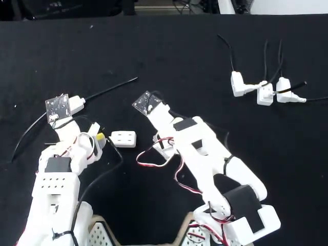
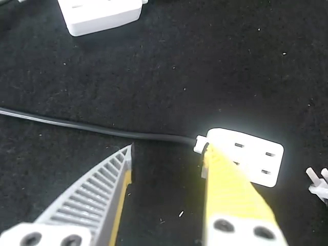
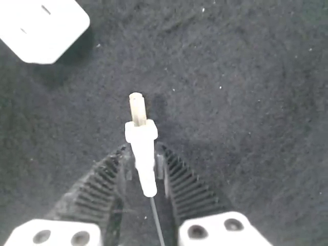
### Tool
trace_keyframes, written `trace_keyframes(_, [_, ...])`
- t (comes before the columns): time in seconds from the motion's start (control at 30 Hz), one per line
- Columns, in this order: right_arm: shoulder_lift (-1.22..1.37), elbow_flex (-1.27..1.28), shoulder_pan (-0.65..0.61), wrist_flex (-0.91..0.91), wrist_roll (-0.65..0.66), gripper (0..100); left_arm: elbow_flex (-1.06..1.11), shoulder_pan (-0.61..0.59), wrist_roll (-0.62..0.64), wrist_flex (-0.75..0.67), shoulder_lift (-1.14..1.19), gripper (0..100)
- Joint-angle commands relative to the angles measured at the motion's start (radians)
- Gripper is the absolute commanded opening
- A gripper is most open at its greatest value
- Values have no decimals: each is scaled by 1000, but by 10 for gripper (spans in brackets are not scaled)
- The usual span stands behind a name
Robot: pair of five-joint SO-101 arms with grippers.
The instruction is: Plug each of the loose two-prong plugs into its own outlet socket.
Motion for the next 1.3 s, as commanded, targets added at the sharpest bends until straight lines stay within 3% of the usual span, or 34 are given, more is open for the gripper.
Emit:
trace_keyframes(0.0, [-51,8,-14,-18,-12,15,-54,-8,11,28,-14,223])
trace_keyframes(0.2, [-45,18,-61,-25,-11,96,-54,-7,11,28,-14,223])
trace_keyframes(0.4, [-53,33,-60,-54,29,8,-51,-8,11,28,-14,223])
trace_keyframes(0.67, [-294,31,-98,66,28,10,-56,2,11,26,-14,223])
trace_keyframes(0.9, [-323,156,-207,-229,-109,10,-142,90,11,20,-14,223])
trace_keyframes(1.1, [-297,157,-253,-365,-239,10,-189,185,12,18,-14,223])
trace_keyframes(1.27, [-357,166,-272,-373,-247,10,-176,177,12,18,-12,223])
